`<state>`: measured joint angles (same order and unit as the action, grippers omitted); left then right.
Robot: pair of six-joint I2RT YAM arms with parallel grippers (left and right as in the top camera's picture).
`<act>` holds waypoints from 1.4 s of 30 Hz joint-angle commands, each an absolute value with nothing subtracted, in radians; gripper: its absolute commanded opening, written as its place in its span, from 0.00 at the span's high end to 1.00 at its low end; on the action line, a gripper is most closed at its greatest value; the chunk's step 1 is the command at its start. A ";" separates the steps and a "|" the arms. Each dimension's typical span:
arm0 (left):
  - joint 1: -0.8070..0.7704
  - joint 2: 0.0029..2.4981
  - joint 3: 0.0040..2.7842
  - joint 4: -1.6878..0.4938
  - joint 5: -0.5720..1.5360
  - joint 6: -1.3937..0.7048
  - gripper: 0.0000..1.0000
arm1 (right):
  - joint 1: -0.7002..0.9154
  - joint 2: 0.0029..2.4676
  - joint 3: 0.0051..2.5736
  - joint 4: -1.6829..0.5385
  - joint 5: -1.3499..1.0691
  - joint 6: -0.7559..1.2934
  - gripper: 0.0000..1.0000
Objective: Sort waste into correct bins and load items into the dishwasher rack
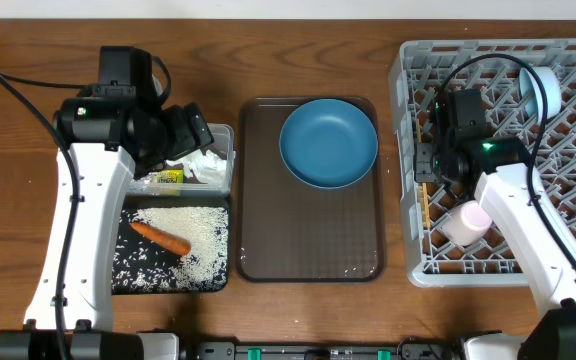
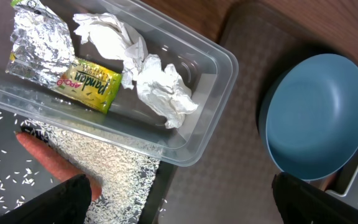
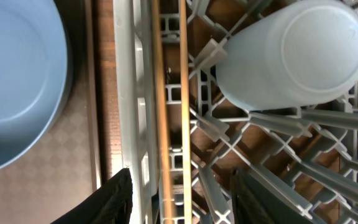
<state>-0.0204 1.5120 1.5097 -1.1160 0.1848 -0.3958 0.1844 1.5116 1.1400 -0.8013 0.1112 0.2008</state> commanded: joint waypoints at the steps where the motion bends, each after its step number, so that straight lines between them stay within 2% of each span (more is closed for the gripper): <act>1: -0.016 1.498 1.534 -1.118 0.191 -0.397 0.05 | 0.183 1.501 1.171 -0.804 0.054 0.180 0.51; 6: -0.016 1.498 1.534 -1.118 0.191 -0.397 0.05 | 0.189 1.488 1.285 -0.843 -0.156 0.155 0.53; 11: -0.016 1.498 1.534 -1.118 0.191 -0.397 0.05 | 0.244 1.486 1.356 -0.825 -0.260 0.164 0.56; 19: -0.016 1.498 1.534 -1.118 0.191 -0.397 0.05 | 0.420 1.541 1.353 -0.719 -0.189 0.167 0.60; 27: -0.016 1.498 1.534 -1.118 0.191 -0.397 0.05 | 0.579 1.722 1.353 -0.562 -0.129 0.166 0.59; 33: -0.016 1.498 1.534 -1.118 0.191 -0.397 0.05 | 0.641 1.880 1.353 -0.444 -0.067 0.167 0.55; 42: -0.016 1.498 1.534 -1.118 0.191 -0.397 0.05 | 0.664 2.006 1.353 -0.394 -0.067 0.167 0.54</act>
